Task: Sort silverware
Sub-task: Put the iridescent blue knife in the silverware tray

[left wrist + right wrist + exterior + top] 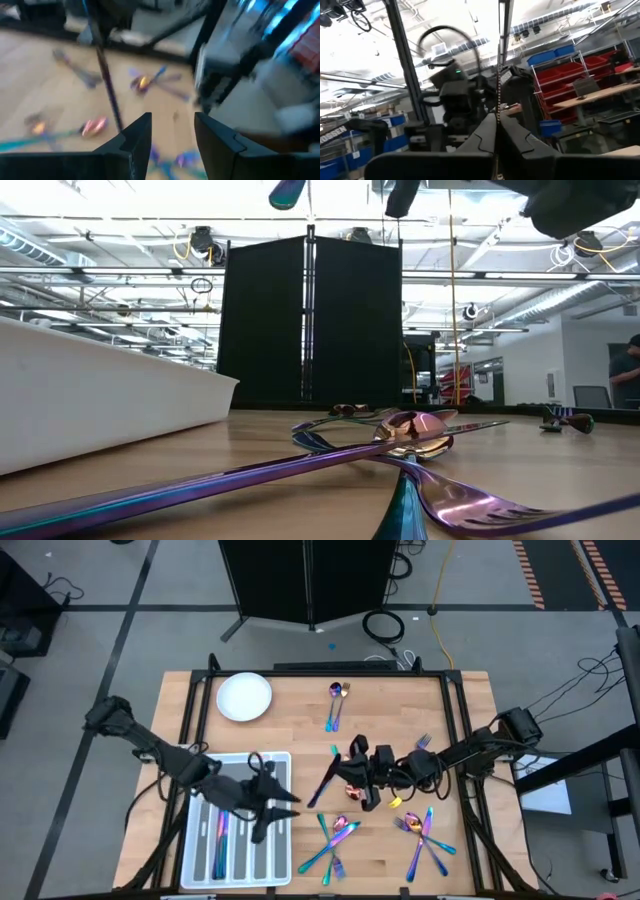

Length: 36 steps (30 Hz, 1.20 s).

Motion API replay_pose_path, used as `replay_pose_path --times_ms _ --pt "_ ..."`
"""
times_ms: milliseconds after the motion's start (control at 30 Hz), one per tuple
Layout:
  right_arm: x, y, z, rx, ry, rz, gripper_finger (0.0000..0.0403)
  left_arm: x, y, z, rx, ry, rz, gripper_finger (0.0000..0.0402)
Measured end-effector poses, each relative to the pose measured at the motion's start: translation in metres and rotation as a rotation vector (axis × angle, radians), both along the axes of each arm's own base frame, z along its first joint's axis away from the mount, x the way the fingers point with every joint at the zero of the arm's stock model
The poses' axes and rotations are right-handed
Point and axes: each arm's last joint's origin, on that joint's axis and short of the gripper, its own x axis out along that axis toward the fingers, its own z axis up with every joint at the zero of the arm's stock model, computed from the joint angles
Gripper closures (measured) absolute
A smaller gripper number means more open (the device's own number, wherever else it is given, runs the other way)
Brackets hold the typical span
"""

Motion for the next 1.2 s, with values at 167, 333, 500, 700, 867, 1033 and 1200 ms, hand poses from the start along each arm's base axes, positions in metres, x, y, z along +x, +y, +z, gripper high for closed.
replay_pose_path --times_ms 167,333,500,700,867,1033,1200 --pt "-0.003 0.009 0.000 -0.001 -0.003 0.029 0.0403 0.008 0.021 -0.024 -0.034 -0.020 0.200 0.0251" --pt "0.001 0.012 0.005 -0.004 0.000 0.028 0.0403 0.024 0.020 -0.037 -0.048 -0.074 0.142 0.0251" --pt "0.009 0.015 0.010 -0.040 0.043 0.018 0.0403 0.031 0.014 -0.041 -0.029 -0.112 0.064 0.0251" --pt "0.014 0.016 0.018 -0.066 0.050 0.006 0.0403 0.033 0.014 -0.045 -0.022 -0.100 0.071 0.0251" --pt "0.015 0.017 0.019 -0.072 0.058 -0.003 0.0403 0.033 0.014 -0.044 0.002 -0.106 0.084 0.0265" --pt "0.015 0.016 0.019 -0.077 0.064 -0.033 0.0403 0.033 0.014 -0.045 0.016 -0.103 0.096 0.0353" --pt "0.016 0.015 0.019 -0.079 0.067 -0.050 0.0403 0.033 0.014 -0.046 0.013 -0.095 0.103 0.0391"
